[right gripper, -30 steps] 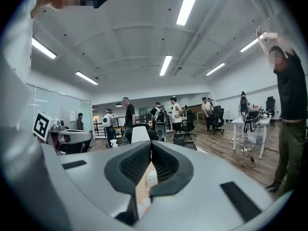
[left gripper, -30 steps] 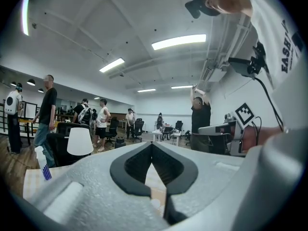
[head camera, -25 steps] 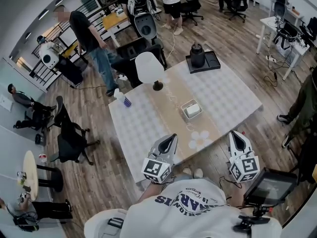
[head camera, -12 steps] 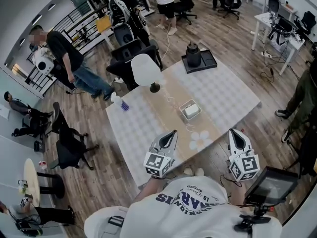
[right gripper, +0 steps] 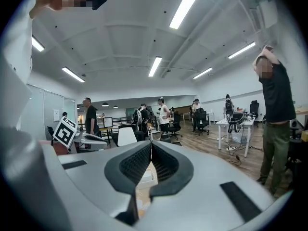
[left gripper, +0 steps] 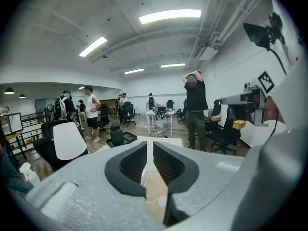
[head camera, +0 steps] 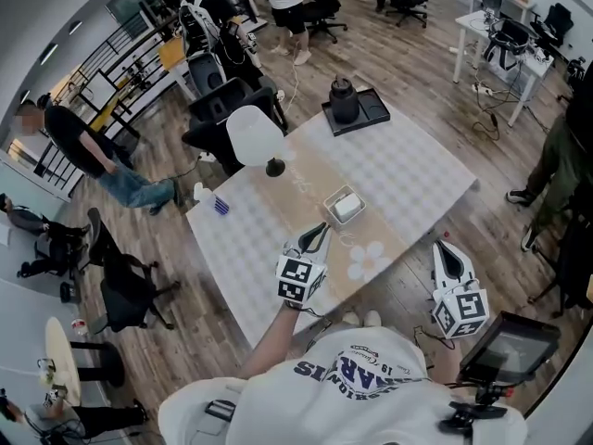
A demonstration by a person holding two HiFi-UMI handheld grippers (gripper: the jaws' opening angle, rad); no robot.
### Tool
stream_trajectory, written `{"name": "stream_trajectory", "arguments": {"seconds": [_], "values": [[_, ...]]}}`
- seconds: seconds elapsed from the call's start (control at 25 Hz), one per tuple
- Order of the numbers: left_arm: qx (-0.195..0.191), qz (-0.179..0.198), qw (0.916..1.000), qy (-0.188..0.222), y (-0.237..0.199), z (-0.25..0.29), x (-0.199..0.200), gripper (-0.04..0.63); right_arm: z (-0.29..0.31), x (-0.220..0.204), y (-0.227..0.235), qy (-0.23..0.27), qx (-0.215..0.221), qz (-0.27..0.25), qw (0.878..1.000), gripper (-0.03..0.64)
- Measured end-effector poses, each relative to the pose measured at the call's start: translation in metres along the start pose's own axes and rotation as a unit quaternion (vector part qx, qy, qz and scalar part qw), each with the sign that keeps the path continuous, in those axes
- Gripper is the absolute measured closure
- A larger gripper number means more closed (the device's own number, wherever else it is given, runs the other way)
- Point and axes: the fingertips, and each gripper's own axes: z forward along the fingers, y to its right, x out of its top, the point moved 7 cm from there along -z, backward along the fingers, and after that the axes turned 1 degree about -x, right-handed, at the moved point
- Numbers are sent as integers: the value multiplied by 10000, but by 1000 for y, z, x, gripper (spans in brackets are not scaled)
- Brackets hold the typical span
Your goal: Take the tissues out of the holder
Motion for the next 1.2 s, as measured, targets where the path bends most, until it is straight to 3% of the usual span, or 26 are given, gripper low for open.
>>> {"name": "stream_trajectory", "arguments": {"seconds": [0.24, 0.52, 0.6, 0.8, 1.2], "values": [[-205, 306, 9976, -587, -8, 37, -12, 493, -6, 3, 7, 21, -167, 2, 9999, 607], [-475, 813, 9868, -1316, -22, 84, -40, 361, -9, -1, 6, 33, -377, 39, 9993, 607], [-583, 968, 9806, -1602, -25, 100, -51, 309, -11, -3, 7, 23, -464, 56, 9989, 607], [-789, 1338, 9604, -2314, -32, 154, -80, 268, -11, 0, 24, -8, -623, 90, 9980, 607], [-1042, 1644, 9216, -3359, -58, 231, -145, 264, -24, -7, 36, -57, -1033, 158, 9945, 607]]}}
